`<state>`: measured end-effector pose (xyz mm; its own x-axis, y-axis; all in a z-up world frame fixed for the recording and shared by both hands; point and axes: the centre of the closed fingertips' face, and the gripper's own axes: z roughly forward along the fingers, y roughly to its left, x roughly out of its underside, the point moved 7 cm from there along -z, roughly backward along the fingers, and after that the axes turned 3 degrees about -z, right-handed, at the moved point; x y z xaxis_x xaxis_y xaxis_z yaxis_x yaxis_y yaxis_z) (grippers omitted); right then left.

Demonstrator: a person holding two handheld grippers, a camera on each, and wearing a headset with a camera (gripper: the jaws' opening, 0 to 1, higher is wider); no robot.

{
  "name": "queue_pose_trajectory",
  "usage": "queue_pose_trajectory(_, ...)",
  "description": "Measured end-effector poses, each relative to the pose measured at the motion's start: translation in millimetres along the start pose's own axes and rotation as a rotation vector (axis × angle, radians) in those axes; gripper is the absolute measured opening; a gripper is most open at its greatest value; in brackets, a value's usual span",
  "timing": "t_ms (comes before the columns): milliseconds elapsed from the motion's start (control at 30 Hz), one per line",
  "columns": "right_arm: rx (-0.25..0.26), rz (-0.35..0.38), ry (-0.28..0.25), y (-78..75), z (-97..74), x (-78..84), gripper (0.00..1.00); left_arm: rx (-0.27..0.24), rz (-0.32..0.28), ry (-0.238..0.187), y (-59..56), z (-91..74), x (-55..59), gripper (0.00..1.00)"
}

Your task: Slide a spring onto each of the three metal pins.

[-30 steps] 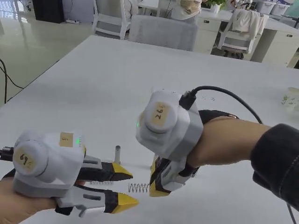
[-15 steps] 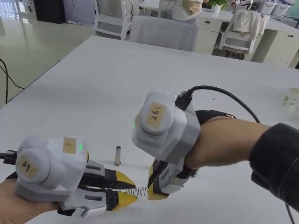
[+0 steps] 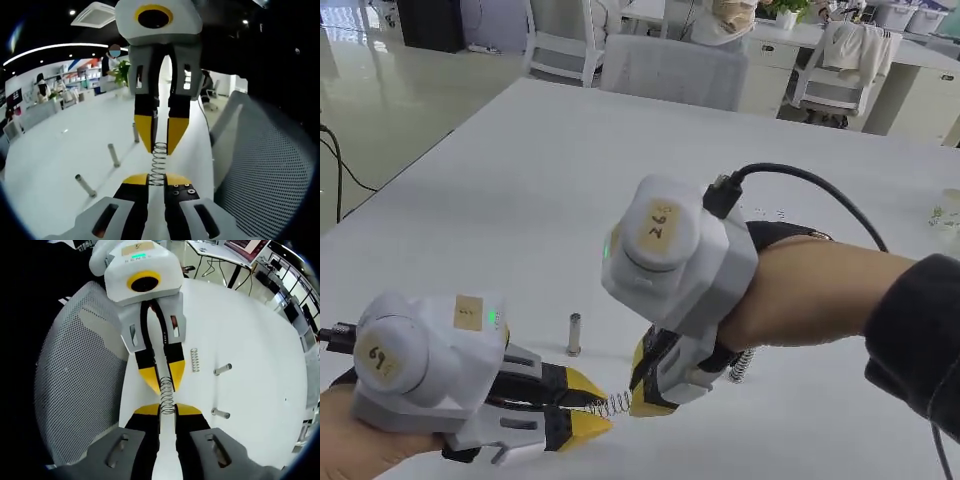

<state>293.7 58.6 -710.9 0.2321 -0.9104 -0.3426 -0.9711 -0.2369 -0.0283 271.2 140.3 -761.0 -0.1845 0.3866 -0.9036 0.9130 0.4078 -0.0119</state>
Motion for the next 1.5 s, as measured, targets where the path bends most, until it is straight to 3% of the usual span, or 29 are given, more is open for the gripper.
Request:
queue_pose_trajectory(500, 0.021, -0.013, -0.102, 1.2, -9.6, -21.0, 0.08, 0.005, -0.002, -0.001, -0.9, 0.1, -1.3, 0.03)
queue_pose_trajectory(800, 0.02, -0.03, -0.128, 0.6, -7.4, -22.1, 0.11, -0.001, 0.0, -0.009, -0.1, -1.2, -2.1, 0.03)
queue_pose_trajectory(1500, -0.007, -0.013, -0.113, -0.7, 6.3, -18.0, 0.09, -0.005, 0.004, -0.039, -0.7, -3.4, -7.7, 0.03)
